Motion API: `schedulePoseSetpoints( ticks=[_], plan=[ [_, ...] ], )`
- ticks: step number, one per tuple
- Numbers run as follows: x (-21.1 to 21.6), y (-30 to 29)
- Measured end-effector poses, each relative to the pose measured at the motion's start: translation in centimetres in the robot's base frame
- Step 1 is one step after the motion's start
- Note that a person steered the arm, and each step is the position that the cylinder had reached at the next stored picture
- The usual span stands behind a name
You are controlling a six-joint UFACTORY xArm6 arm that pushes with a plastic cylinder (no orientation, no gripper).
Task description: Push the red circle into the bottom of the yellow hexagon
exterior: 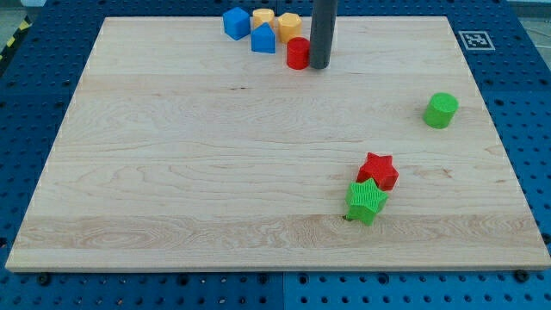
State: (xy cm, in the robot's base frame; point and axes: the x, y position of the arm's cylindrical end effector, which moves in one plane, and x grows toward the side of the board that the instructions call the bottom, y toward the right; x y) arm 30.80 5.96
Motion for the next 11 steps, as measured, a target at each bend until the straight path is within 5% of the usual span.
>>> schedulePoseSetpoints(
  ticks=[4,11],
  plan=[
    [4.0,-1.5],
    [-1.4,-3.2]
  ],
)
